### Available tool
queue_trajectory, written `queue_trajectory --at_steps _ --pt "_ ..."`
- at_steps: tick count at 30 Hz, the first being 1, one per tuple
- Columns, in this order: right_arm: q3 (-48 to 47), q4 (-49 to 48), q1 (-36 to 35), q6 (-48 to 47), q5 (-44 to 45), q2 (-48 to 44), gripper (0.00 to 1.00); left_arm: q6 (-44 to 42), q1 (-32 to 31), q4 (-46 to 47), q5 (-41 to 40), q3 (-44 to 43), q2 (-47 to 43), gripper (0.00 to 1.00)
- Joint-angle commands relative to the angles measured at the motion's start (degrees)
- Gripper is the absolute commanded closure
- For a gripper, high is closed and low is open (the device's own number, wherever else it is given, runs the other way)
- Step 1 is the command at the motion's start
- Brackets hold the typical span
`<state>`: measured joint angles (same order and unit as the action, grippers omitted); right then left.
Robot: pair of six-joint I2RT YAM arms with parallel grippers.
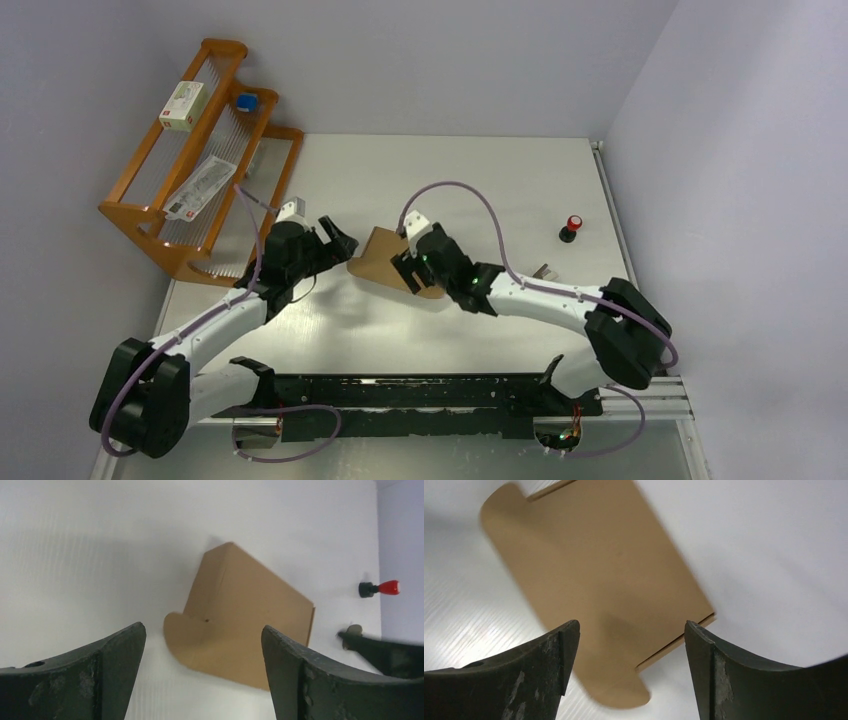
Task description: Fold the paper box
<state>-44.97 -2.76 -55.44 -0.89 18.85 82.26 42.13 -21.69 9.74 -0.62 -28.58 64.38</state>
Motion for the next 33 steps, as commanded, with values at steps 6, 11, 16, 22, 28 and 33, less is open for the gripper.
queue_trajectory --at_steps 6,11,16,22,28,33 --pt "-7.65 -2.48 17.47 5.37 -21.85 5.87 0.26 1.64 0.46 -0.16 9.73 6.64 -5.49 0.09" --pt "-9.52 -5.20 23.86 9.34 -32.34 11.69 0.30 2.14 0.19 3.04 14.31 8.56 -4.92 0.09" --pt "-9.28 -8.35 27.99 13.44 -39.69 16.16 0.37 3.66 -0.75 6.99 15.51 10.66 -2.87 0.11" --pt "-6.70 -12.83 30.68 17.68 -47.39 18.91 0.47 5.96 -1.58 13.69 17.49 11.91 1.39 0.13" --pt "-2.48 -19.97 34.11 23.09 -54.93 20.94 0.63 5.96 -2.03 14.92 18.04 10.32 4.85 0.14" --pt "-1.48 -21.54 35.68 26.51 -57.27 23.28 0.73 6.59 -2.10 15.68 17.43 10.22 5.44 0.14"
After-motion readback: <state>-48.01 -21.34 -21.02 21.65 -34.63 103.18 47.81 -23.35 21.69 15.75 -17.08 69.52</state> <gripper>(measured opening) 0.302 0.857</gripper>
